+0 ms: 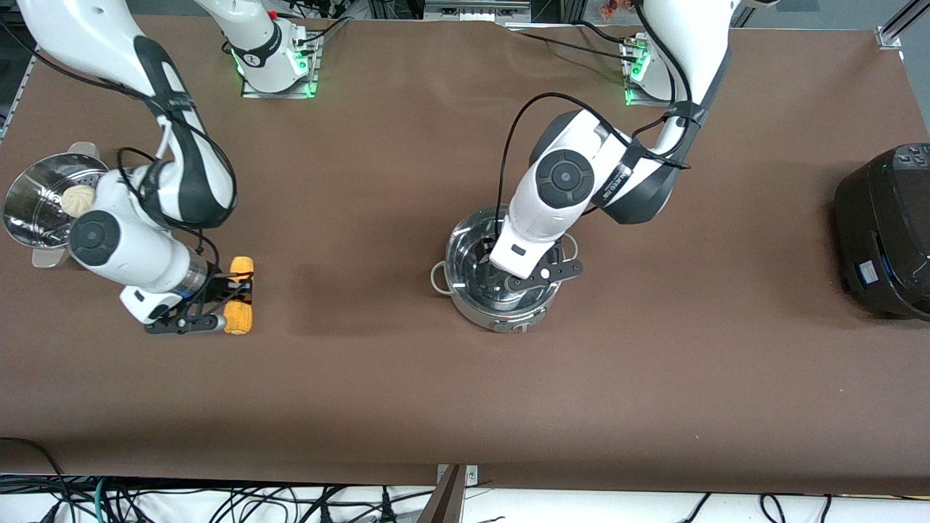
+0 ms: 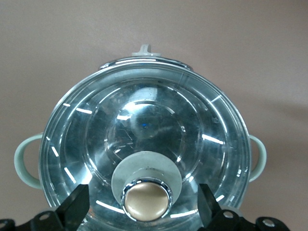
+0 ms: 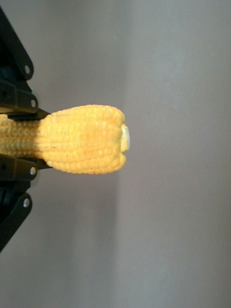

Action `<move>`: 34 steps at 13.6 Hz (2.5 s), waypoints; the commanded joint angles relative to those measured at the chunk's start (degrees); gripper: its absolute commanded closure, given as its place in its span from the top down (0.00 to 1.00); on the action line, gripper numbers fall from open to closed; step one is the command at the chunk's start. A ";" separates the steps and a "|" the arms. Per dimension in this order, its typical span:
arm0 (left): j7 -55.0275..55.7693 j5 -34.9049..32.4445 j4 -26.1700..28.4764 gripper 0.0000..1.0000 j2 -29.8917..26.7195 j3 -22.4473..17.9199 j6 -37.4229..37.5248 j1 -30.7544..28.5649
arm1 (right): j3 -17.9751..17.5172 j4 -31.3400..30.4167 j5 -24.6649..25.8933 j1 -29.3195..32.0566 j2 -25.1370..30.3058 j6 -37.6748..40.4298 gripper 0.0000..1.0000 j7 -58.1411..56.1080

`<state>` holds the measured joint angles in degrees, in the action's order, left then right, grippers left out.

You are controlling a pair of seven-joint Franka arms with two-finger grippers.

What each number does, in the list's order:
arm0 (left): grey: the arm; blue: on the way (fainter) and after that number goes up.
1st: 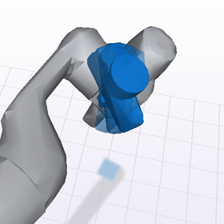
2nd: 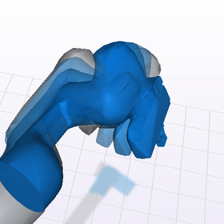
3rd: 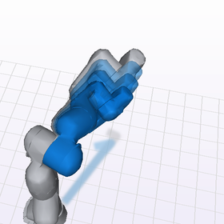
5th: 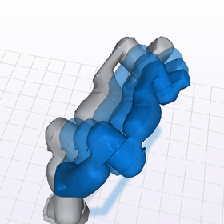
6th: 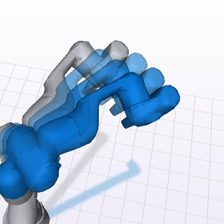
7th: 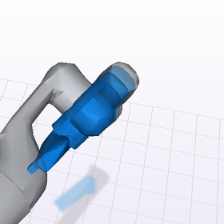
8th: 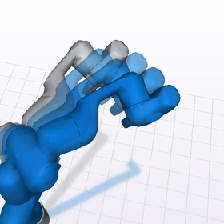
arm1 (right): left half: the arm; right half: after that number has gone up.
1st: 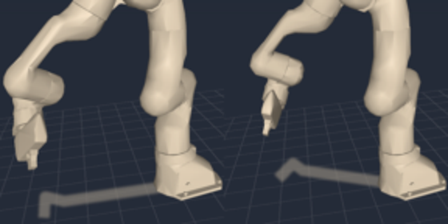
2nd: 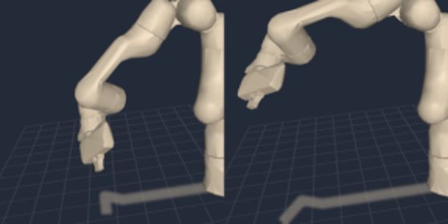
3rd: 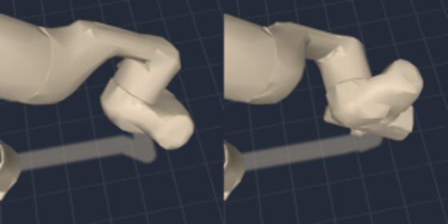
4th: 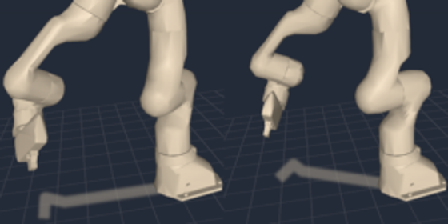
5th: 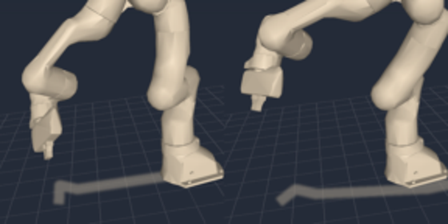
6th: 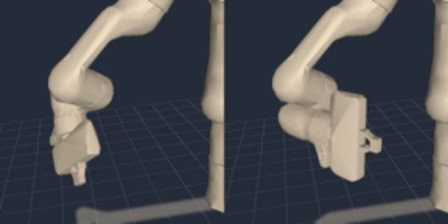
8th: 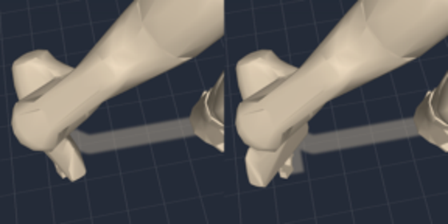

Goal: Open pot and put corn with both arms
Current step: 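Lift the glass lid off the pot with the left gripper, then carry the corn over the pot while the left gripper lowers the lid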

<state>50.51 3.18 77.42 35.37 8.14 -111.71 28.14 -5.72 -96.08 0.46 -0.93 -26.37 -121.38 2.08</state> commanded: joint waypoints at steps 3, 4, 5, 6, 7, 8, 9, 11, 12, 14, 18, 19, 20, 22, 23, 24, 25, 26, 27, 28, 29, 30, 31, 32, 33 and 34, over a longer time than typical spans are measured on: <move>0.82 -1.86 -1.83 0.89 2.42 -0.93 0.18 1.56 | -0.25 14.14 -0.54 0.22 0.79 19.31 0.11 -0.41; 0.73 -1.86 -1.75 0.82 2.42 -0.93 0.18 1.56 | -0.25 16.25 -0.46 0.22 0.88 21.86 0.11 -0.49; 0.56 -1.86 -1.75 0.71 2.42 -0.84 0.18 1.56 | -0.25 18.71 -0.37 0.22 1.06 25.11 0.10 -0.49; 0.38 -1.60 -1.83 0.52 2.34 -0.84 0.18 1.56 | -0.25 20.91 -0.37 0.22 1.15 27.92 0.10 -0.49; 0.21 -1.77 -1.83 0.37 2.34 -0.84 0.26 1.48 | -0.25 22.50 -0.37 0.22 1.32 29.95 0.10 -0.49; 0.29 -1.68 -1.83 0.17 2.16 -0.84 0.35 1.48 | -0.25 23.64 -0.37 0.22 2.10 31.63 0.10 -0.49; 0.29 -1.77 -1.83 0.00 1.99 -0.84 0.44 1.48 | -0.25 24.26 -0.37 0.22 2.72 32.51 0.10 -0.49; 0.12 -1.77 -1.83 0.00 1.11 -0.84 1.23 1.21 | -0.43 24.36 -0.37 0.14 3.25 33.22 0.10 -0.32; -0.06 -1.42 -1.92 0.00 0.15 -0.93 2.97 0.78 | -0.52 24.36 -0.54 0.05 3.26 33.22 0.10 -0.06; -1.37 -0.98 -2.18 0.00 -3.01 -0.84 7.27 -1.23 | -2.62 24.45 -0.46 -0.48 3.26 33.14 0.11 0.47; -13.72 1.75 1.05 0.00 -10.21 -0.93 12.74 -9.92 | -4.90 25.93 -0.72 -6.69 2.99 31.82 0.11 12.82; -18.81 1.75 3.33 0.00 -12.15 -0.93 13.01 -12.73 | -5.17 27.33 -0.63 -9.76 2.38 31.38 0.11 17.48; -24.61 1.75 5.88 0.00 -14.08 -0.93 13.01 -15.55 | -5.09 28.39 -0.55 -13.10 1.07 30.07 0.11 21.44; -37.17 1.05 12.02 0.00 -17.42 -1.10 12.75 -21.00 | -5.00 29.19 -0.28 -18.47 -0.78 25.69 0.12 26.38; -42.11 0.87 14.75 0.00 -18.31 -1.28 12.22 -23.55 | -4.91 29.19 -0.19 -20.76 -1.66 22.97 0.12 28.58; -46.07 0.69 16.78 0.00 -18.67 -2.32 11.09 -25.75 | -4.91 29.19 -0.19 -22.52 -3.06 20.24 0.14 30.86; -49.68 -0.27 19.06 0.00 -18.93 -4.25 9.07 -26.55 | -4.91 29.19 -0.19 -24.72 -4.64 17.17 0.16 33.67; -53.46 -1.41 21.78 0.00 -18.93 -6.27 6.09 -27.00 | -4.91 29.54 -0.19 -26.48 -6.48 13.75 0.16 36.83; -57.06 -1.59 24.85 0.00 -18.85 -7.59 2.32 -27.35 | -4.74 30.67 -0.11 -28.76 -8.68 11.02 0.16 40.25; -59.01 -1.59 27.93 0.00 -18.59 -8.13 -1.80 -28.31 | -4.47 32.69 -0.02 -30.78 -10.96 8.99 0.15 43.16; -59.81 -1.59 31.09 0.00 -17.97 -8.48 -6.63 -28.84 | -4.39 34.80 0.24 -31.93 -13.24 7.66 0.14 44.49; -60.08 -1.59 34.52 0.00 -17.01 -8.66 -11.81 -28.93 | -4.56 36.30 0.25 -32.64 -14.83 6.34 0.14 44.59; -60.17 -1.59 37.77 0.00 -15.87 -9.01 -16.56 -28.93 | -4.65 36.66 0.25 -33.26 -15.81 4.50 0.14 44.59; -60.17 -1.59 40.33 0.00 -14.47 -9.01 -21.57 -28.93 | -4.65 36.66 0.16 -33.96 -16.43 2.57 0.14 44.59; -60.09 -1.59 41.83 0.00 -13.67 -9.01 -24.58 -28.93 | -4.74 36.66 0.07 -34.23 -17.30 1.25 0.13 44.59; -60.09 -1.51 42.02 0.00 -13.31 -9.01 -24.96 -28.85 | -4.74 36.66 0.07 -34.75 -17.92 -0.07 0.13 44.59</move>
<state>-8.63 2.43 117.56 22.90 -0.74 -134.27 -1.08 -10.72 -62.55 0.35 -34.71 -41.95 -120.06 45.96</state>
